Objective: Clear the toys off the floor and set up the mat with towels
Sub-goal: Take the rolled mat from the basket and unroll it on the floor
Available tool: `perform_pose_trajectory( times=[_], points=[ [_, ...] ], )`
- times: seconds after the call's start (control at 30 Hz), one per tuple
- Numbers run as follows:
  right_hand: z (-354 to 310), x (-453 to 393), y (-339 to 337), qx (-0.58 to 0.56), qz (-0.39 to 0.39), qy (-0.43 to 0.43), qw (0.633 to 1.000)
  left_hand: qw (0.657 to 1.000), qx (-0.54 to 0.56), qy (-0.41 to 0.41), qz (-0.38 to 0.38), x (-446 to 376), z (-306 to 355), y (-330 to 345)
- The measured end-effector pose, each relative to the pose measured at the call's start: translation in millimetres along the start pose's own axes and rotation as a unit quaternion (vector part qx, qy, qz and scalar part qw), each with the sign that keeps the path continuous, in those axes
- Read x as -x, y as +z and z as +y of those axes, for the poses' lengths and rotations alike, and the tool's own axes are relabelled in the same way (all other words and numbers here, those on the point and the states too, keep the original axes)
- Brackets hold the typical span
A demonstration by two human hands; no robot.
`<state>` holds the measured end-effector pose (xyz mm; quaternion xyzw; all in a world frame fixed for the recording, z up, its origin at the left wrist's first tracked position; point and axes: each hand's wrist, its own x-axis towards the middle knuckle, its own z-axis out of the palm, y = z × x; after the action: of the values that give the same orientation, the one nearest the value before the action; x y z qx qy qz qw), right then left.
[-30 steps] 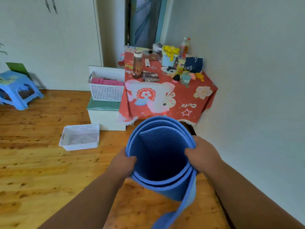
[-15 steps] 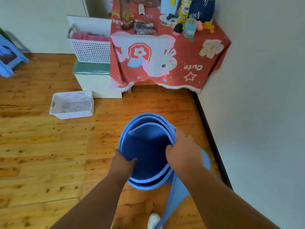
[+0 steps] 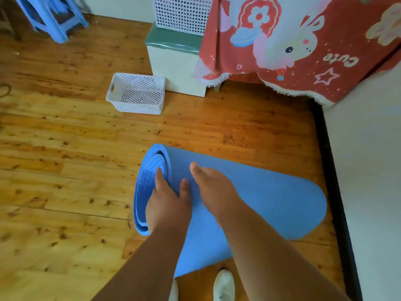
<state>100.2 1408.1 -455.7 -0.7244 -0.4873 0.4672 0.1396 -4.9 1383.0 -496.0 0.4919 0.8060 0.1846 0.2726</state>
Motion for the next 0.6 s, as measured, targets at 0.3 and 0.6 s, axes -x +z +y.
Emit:
perform_pose_trajectory(
  times=[0.3,0.6],
  points=[
    [147,-22,78,0.291,-0.023,-0.090,0.952,0.999,-0.040,-0.026,-0.015,-58,-103,79],
    [271,-81,123,0.424,-0.006,-0.146,0.894,0.999,-0.042,0.005,-0.031,-109,-200,165]
  ],
)
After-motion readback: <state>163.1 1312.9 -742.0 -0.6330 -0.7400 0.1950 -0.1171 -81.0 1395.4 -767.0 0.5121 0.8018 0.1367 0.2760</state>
